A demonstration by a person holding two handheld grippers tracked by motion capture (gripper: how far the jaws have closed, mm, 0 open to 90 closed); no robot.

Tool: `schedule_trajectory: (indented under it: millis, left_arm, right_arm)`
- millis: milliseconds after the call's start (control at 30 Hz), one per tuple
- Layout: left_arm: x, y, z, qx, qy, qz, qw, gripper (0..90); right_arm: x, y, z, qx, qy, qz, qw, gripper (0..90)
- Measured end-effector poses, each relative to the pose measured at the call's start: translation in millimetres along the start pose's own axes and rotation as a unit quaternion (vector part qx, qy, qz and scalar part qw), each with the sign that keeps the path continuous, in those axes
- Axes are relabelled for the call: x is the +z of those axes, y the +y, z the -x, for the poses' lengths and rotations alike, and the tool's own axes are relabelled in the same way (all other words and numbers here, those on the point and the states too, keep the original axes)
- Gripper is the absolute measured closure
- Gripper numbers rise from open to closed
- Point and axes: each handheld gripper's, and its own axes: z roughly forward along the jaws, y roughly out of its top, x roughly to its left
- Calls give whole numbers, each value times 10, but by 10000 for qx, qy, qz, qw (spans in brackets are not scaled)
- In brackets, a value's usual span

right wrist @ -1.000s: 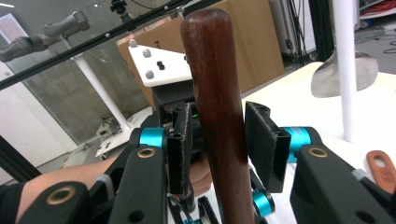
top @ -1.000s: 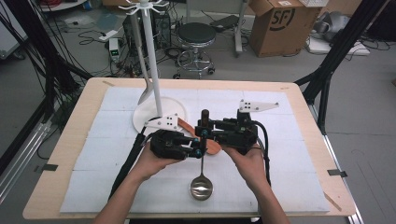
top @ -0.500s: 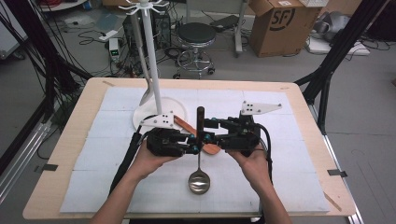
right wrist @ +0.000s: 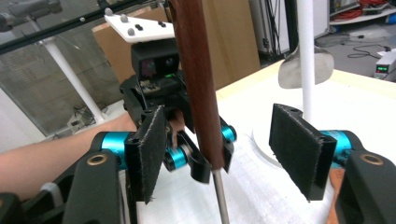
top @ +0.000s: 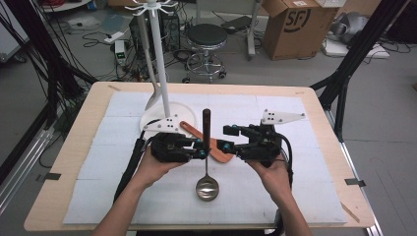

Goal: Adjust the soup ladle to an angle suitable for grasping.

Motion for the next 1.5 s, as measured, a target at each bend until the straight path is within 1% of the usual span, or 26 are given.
schedule_trajectory:
  millis: [33,100,133,200,233,267,400,500,533,700,800,1033,1167,1200,1467,1500]
  left_arm:
    - [-4,2,-3,13,10,-3,10000,735]
    - [-12,2,-2,-22,28,27,10000,735]
    - [-19,4,-9,12,21,7,10000,735]
    - [-30,6,-8,-9,51,11,10000,735]
    - [-35,7,-8,-21,59,19,10000,735]
    - [-41,9,-12,-1,76,14,10000,735]
    - [-60,16,-13,-10,94,22,10000,735]
    - [-75,20,-17,21,121,26,9999,735]
    - [-78,20,-14,-5,136,28,9999,735]
    - [-84,22,-20,12,156,30,9999,735]
    - [-85,23,-20,14,151,28,9999,735]
    - [-95,28,-21,23,168,38,9998,735]
    - [-99,29,-21,16,181,16,9998,735]
    - [-99,28,-22,8,188,12,9998,736]
    - [-104,33,-29,32,209,7,9998,736]
    - [-108,35,-32,51,215,-5,9998,735]
  right_arm:
    - [-6,-7,0,30,-4,-2,10000,359]
    - [-23,-22,12,-16,-39,-29,10000,360]
    - [-30,-30,16,-14,-47,-31,10000,360]
    - [-47,-45,24,-19,-58,-37,10000,359]
    - [-53,-50,22,18,-71,-58,10000,355]
    - [-62,-55,27,-5,-91,-65,9999,353]
    - [-90,-74,32,-8,-125,-39,9999,346]
    - [-111,-101,50,20,-177,-37,9998,333]
    - [-116,-113,59,30,-196,-44,9998,330]
    - [-133,-150,73,59,-279,-130,9995,307]
    - [-141,-154,76,18,-290,-110,9995,305]
    - [-169,-202,97,39,-325,-114,9994,297]
    - [-181,-245,119,77,-345,-131,9993,293]
    - [-183,-255,120,117,-342,-137,9993,292]
    - [-214,-307,155,137,-418,-168,9989,284]
    - [-220,-311,153,169,-410,-176,9989,283]
